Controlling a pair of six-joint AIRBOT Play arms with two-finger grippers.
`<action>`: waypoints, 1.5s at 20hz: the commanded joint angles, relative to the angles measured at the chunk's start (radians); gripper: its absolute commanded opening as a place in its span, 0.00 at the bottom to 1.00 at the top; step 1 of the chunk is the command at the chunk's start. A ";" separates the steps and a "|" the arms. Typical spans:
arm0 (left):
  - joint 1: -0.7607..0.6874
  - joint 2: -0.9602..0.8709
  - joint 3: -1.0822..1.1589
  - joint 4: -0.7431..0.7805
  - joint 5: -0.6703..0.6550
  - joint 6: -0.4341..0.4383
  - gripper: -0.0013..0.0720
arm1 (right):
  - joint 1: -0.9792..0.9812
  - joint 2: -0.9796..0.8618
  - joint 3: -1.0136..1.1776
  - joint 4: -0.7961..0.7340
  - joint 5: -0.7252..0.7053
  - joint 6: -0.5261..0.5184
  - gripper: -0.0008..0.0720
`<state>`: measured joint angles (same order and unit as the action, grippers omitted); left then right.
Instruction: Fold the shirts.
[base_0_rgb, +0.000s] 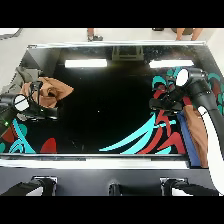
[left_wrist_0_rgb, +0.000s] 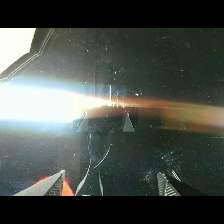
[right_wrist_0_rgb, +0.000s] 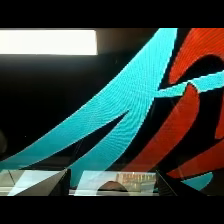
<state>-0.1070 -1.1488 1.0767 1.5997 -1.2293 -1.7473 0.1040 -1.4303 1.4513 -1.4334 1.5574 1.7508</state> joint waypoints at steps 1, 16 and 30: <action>0.000 0.001 0.000 0.000 0.000 0.000 0.99 | 0.001 -0.001 0.000 0.000 0.000 0.000 0.88; 0.346 -0.323 0.455 -0.224 0.157 -0.208 1.00 | 0.001 -0.001 0.000 -0.003 -0.311 0.000 0.88; 0.479 -0.725 0.513 -0.677 0.177 -0.047 0.75 | 0.001 -0.001 0.000 0.021 -0.287 0.000 0.88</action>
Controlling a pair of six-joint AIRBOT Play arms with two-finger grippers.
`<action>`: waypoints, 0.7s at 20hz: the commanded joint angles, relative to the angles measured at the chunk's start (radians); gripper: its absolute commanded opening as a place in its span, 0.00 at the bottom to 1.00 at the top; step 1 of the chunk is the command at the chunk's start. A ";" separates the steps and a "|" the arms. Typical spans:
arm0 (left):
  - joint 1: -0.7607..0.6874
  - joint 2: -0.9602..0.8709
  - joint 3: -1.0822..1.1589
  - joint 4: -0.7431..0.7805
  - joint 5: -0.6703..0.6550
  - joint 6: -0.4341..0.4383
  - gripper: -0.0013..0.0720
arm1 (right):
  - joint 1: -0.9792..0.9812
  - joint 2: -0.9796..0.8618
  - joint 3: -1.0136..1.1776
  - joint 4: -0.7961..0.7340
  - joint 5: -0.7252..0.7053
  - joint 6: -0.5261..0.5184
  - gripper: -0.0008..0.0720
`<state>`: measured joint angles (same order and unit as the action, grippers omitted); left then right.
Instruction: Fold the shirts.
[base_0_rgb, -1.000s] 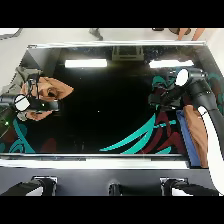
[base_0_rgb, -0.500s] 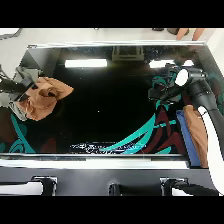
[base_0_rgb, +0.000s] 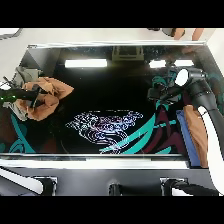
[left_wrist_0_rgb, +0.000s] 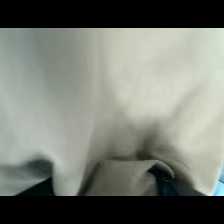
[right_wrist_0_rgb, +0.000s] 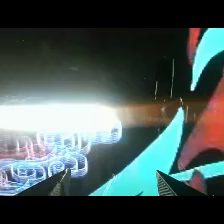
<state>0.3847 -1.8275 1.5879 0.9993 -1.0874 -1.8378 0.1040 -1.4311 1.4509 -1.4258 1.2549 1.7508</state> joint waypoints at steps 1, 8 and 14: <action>-0.012 -0.046 0.003 -0.077 0.027 0.044 0.32 | 0.001 0.000 0.000 0.018 0.026 0.000 0.88; -0.045 0.249 0.084 -0.214 -0.013 0.336 0.05 | 0.001 0.025 0.001 0.018 0.079 -0.084 0.82; -0.290 0.678 0.082 -0.214 -0.155 0.447 0.05 | 0.001 0.191 0.001 -0.043 0.156 -0.084 0.82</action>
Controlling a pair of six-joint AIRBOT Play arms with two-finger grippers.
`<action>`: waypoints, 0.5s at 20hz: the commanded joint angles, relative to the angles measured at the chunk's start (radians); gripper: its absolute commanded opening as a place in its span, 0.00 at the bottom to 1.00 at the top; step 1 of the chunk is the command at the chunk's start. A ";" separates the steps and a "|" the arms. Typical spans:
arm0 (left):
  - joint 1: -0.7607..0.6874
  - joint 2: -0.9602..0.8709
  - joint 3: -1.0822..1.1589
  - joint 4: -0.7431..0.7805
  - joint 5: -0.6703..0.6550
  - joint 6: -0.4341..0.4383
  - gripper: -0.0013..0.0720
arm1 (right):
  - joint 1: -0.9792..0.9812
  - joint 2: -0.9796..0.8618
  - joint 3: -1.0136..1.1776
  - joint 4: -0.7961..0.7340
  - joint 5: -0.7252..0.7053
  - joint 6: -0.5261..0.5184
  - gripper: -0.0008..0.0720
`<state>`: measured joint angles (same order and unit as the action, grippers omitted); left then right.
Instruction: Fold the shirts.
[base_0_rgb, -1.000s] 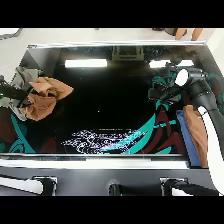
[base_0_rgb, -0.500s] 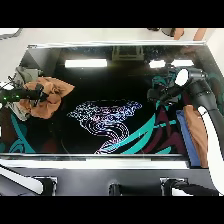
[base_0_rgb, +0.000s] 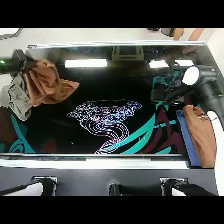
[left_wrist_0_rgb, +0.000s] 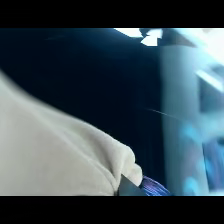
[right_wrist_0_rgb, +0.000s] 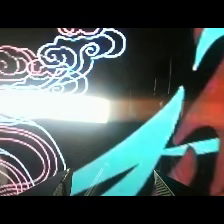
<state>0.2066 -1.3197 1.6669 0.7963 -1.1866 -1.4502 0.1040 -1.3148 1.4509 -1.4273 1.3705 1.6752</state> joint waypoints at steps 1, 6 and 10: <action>-0.173 0.211 0.003 -0.012 -0.051 0.060 0.05 | 0.001 0.114 0.001 -0.064 0.047 -0.008 0.82; -0.465 0.280 0.003 -0.011 -0.014 0.040 0.05 | 0.001 0.313 0.001 -0.160 0.053 -0.008 0.83; -0.546 0.269 -0.101 0.012 -0.029 0.061 0.05 | -0.002 0.418 0.001 -0.181 0.084 -0.003 0.82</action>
<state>-0.2676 -1.0588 1.6287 0.7868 -1.2079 -1.4044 0.1036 -0.9707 1.4517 -1.5776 1.4277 1.6676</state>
